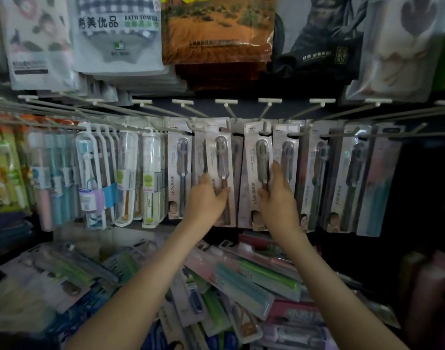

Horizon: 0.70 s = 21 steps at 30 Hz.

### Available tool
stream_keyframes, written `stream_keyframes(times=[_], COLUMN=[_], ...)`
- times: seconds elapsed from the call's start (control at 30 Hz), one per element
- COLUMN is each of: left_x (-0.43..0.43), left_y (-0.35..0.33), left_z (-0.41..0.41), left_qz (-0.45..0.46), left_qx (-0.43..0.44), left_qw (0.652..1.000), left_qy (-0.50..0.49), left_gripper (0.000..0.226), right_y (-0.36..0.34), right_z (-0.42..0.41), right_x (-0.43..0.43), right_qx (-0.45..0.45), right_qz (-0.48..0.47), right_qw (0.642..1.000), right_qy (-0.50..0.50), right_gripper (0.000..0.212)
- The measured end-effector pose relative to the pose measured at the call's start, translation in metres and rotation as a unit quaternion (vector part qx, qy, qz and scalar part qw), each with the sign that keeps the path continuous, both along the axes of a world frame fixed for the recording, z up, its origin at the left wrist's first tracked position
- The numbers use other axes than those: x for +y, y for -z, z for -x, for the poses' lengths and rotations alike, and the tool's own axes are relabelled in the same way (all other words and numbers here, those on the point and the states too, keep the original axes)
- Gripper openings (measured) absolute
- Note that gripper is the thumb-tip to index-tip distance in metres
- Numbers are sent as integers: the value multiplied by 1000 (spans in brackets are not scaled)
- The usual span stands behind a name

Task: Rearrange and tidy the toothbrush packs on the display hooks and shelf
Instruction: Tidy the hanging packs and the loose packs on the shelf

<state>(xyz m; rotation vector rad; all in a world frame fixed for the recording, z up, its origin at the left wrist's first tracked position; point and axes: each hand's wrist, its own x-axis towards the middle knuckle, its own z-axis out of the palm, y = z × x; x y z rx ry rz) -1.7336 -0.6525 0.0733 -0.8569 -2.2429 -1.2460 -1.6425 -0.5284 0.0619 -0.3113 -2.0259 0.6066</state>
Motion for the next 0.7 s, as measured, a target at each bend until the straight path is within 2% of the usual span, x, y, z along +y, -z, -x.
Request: stream_keyframes(times=[0.13, 0.27, 0.4, 0.53, 0.7], left_x=[-22, -42, -58, -74, -94], left_y=[1, 5, 17, 26, 29], left_z=[-4, -10, -12, -8, -2], left_qz=[14, 42, 42, 51, 27], left_qx=[30, 40, 46, 43, 31], left_qw=[999, 998, 998, 998, 999], left_qy=[14, 10, 16, 5, -31], left_gripper=[31, 44, 46, 62, 50], right_y=[-3, -4, -4, -6, -5], right_z=[-6, -6, -2, -2, 3], right_x=[-2, -5, -10, -13, -23], right_qx=[0, 3, 3, -13, -2], right_qz=[17, 37, 26, 24, 8], right_qw=[1000, 999, 1000, 999, 996], right_qy=[-14, -24, -3, 32, 93], right_gripper=[65, 65, 62, 59, 59])
